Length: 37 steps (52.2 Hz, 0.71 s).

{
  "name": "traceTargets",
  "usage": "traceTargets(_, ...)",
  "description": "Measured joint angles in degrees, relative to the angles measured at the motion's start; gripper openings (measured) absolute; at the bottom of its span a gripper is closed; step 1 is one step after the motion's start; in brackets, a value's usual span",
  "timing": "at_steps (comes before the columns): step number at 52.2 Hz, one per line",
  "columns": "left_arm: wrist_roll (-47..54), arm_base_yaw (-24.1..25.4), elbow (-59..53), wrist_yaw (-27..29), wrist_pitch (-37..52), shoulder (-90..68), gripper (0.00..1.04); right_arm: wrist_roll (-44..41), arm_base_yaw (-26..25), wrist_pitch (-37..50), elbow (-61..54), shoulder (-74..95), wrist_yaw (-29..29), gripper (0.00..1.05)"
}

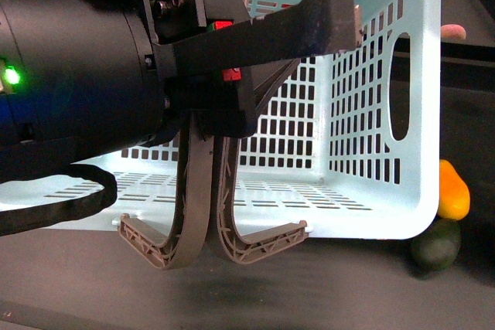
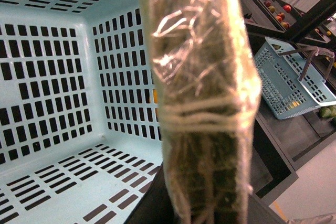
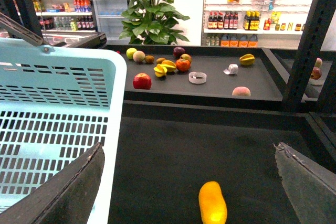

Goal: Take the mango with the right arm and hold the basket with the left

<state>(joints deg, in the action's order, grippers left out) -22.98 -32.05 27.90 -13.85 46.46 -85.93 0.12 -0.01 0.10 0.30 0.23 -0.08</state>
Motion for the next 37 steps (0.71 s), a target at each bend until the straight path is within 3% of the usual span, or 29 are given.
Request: traceTargets(37, 0.1, 0.0, 0.0, -0.2, 0.0, 0.0, 0.08, 0.0, 0.0, 0.0, 0.0, 0.0, 0.0, 0.97)
